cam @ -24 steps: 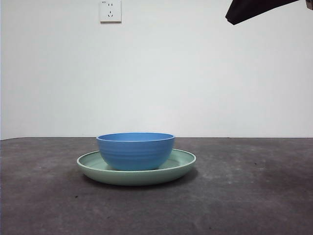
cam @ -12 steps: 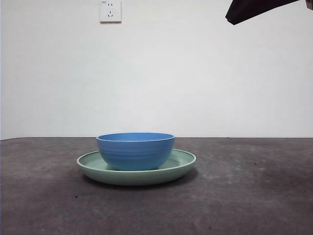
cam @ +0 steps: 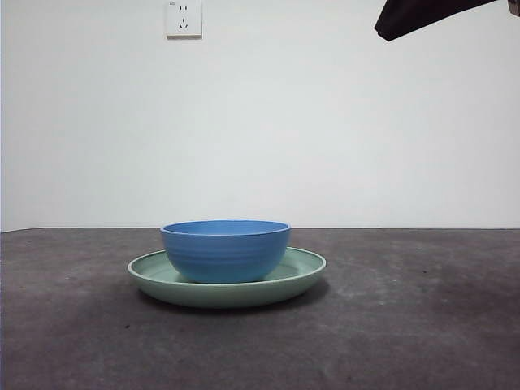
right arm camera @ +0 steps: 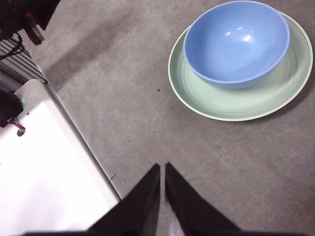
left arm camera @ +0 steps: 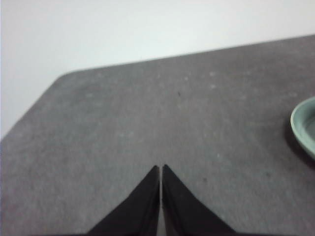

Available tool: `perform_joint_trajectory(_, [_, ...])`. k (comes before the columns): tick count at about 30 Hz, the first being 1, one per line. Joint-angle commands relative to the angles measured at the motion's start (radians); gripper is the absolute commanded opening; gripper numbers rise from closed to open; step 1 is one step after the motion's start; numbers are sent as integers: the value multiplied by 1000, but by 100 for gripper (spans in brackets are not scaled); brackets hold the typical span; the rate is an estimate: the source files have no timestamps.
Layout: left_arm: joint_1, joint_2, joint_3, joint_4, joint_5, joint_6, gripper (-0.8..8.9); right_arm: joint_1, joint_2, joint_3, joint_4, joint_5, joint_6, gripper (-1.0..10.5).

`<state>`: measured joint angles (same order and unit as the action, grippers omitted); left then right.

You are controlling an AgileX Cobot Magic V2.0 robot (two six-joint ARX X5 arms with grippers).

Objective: Pick up the blue bowl, put it on the green plate, put it on desk

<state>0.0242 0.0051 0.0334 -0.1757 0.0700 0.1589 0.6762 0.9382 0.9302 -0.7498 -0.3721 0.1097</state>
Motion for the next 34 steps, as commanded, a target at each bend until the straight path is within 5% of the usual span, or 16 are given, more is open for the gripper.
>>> perform_joint_trajectory(1, [3,-2,-19,-12,-3,-25,10,10,6,6,10,-1,10,10])
perform_joint_trajectory(31, [3,-2,-21,-11,-3,-73,10,9,6,6,9,0,5,10])
perform_joint_trajectory(34, [3,-2,-21,-11,-3,-73,10,-16,-2,6,27,26,-60,10])
